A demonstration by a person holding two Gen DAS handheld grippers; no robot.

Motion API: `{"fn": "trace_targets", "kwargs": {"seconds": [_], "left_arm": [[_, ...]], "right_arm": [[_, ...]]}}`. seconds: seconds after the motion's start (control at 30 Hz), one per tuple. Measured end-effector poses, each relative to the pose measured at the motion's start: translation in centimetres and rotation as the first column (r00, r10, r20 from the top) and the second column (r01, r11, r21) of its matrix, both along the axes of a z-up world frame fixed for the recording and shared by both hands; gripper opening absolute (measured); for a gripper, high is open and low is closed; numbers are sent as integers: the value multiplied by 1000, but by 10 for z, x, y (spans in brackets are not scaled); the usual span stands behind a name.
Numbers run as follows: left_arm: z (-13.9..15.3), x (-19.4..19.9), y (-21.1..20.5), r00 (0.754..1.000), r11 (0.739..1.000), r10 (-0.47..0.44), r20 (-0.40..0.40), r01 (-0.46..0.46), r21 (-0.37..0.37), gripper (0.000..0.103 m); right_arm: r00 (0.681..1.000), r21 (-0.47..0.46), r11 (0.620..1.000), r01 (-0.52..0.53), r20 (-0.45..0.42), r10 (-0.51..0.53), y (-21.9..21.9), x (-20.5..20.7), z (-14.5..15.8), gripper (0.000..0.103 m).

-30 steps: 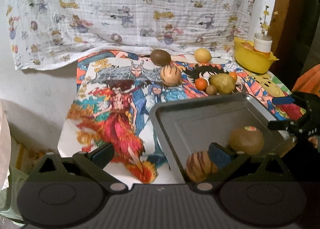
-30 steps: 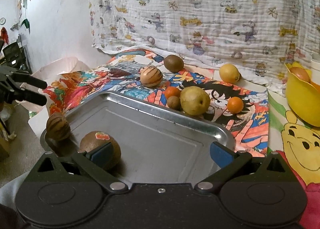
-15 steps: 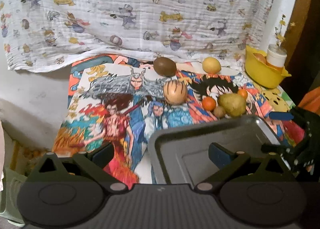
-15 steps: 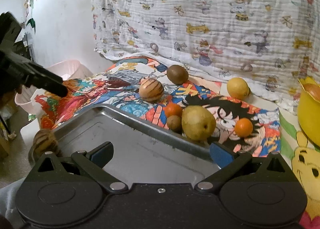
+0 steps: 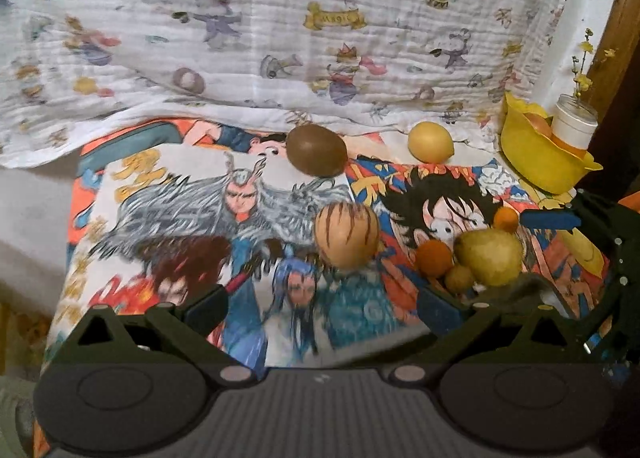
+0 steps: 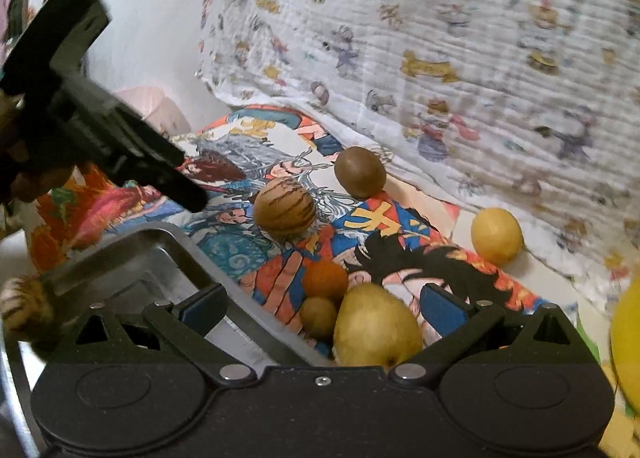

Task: Organize fruits
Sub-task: 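Move both tools back toward the remaining fruits, then grasp a second striped fruit with the left tool while the right tool grasps a small orange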

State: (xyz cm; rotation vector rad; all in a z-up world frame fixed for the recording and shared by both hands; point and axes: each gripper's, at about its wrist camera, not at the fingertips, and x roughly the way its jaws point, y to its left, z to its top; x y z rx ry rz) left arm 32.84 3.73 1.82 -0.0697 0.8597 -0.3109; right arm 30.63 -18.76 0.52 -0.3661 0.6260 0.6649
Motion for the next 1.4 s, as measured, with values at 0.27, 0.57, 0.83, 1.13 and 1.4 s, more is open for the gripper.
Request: {"fn": "trace_targets", "kwargs": {"seconds": [0.27, 0.57, 0.83, 1.13, 1.4], "left_arm": [[-19, 39, -10, 1000, 999, -26, 13, 26, -18, 102], [-37, 59, -15, 998, 997, -63, 16, 63, -42, 101], [-41, 63, -20, 994, 993, -107, 24, 108, -55, 85], [-44, 68, -22, 992, 990, -123, 17, 124, -70, 68], [-45, 67, -23, 991, 989, -131, 27, 133, -70, 57]], "right_arm": [[997, -48, 998, -48, -58, 45, 17, 37, -12, 85], [986, -71, 992, -108, -135, 97, 27, 59, -24, 66], [982, -107, 987, -119, -159, 102, 35, 69, -31, 51], [976, -110, 983, -144, -179, 122, 39, 68, -30, 37], [978, -102, 985, -139, -170, 120, 38, 67, -29, 35]]}}
